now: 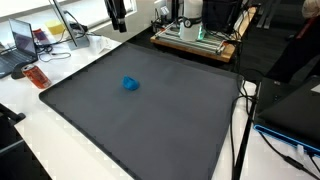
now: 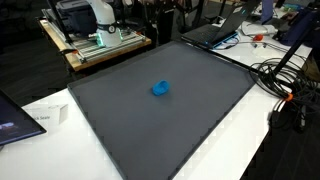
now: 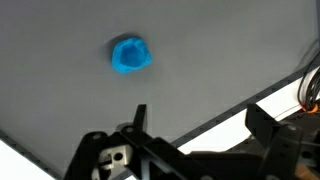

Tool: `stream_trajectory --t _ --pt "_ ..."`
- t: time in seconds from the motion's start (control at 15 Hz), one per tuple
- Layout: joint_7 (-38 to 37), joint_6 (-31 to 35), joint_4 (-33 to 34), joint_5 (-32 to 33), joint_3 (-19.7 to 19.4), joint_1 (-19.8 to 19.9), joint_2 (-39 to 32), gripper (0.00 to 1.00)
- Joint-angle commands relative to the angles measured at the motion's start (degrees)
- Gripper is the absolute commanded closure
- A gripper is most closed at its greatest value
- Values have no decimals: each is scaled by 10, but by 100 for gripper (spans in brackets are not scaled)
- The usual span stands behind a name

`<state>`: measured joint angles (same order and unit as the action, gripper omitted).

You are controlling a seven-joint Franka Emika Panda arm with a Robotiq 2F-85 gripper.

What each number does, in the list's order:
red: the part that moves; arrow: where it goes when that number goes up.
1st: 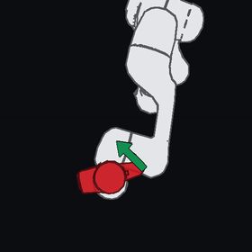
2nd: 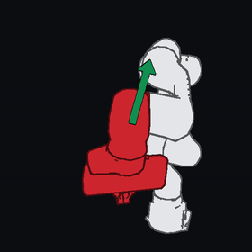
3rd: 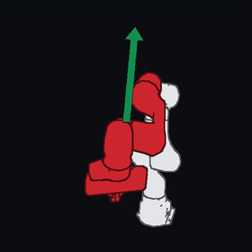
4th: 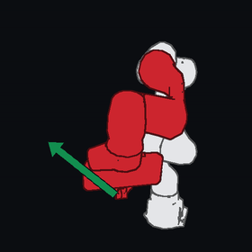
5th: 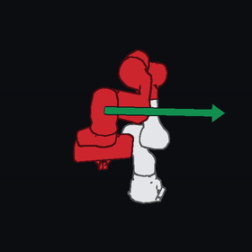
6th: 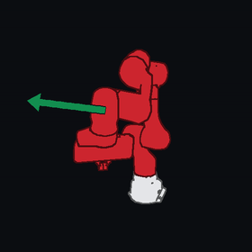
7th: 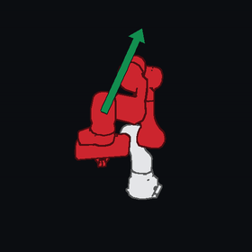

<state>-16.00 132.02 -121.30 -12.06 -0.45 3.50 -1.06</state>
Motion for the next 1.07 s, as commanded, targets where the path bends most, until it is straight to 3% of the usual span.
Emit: stream_trajectory --t 0.0,1.0 --pt "18 -25 32 -42 -15 4 -38 0" --pt "171 35 -49 -148 -30 38 -48 0"
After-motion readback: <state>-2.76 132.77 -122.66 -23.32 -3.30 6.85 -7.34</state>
